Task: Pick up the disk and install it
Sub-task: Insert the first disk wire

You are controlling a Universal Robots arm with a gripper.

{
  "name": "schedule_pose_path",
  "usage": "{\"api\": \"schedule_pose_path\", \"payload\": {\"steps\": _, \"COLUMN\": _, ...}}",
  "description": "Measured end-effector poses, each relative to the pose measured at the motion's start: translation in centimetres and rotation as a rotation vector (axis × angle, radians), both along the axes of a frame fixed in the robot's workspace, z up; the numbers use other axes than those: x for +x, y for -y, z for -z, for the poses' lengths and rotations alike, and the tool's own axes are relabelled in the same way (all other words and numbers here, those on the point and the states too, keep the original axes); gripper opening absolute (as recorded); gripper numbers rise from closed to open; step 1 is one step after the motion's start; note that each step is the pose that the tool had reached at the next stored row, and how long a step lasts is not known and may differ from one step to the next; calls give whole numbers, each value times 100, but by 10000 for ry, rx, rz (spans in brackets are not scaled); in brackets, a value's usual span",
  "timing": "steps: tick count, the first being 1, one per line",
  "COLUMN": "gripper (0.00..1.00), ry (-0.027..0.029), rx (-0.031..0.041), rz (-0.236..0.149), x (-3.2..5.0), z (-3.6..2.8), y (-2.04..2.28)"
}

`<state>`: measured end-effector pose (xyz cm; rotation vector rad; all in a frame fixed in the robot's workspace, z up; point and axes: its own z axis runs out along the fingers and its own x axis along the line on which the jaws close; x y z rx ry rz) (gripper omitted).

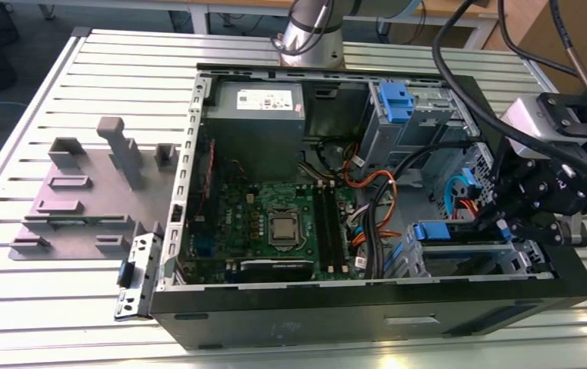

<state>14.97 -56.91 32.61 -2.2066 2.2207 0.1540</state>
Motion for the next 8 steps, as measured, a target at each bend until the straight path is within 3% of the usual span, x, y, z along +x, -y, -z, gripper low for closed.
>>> {"api": "schedule_pose_path", "payload": {"steps": 8, "gripper": 20, "ry": 0, "rx": -2, "rz": 0, "x": -5, "z": 16, "y": 0}}
